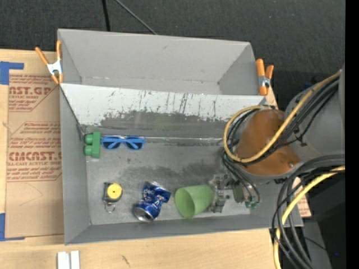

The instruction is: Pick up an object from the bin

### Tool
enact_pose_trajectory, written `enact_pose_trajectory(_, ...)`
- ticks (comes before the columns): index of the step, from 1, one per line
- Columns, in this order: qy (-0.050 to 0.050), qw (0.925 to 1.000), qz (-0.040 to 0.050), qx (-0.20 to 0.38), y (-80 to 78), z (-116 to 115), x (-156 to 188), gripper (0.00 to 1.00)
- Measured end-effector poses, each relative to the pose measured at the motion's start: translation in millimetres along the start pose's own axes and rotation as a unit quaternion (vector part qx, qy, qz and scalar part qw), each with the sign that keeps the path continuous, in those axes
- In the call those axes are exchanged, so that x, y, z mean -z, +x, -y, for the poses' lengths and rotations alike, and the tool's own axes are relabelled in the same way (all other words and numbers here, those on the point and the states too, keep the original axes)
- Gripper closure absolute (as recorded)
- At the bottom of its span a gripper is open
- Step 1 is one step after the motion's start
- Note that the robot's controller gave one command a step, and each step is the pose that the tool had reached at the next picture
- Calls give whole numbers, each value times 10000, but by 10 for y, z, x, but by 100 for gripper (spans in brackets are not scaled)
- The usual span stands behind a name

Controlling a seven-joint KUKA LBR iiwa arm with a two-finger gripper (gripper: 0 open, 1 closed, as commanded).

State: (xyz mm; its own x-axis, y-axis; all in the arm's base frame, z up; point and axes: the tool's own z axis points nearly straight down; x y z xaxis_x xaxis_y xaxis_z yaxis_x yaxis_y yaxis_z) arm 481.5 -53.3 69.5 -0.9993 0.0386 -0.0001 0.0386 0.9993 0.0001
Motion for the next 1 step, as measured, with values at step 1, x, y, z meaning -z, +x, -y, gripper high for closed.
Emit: enact_pose_trajectory(1, -2, 9999, 46, -100, -82, -85, 1291, 100)
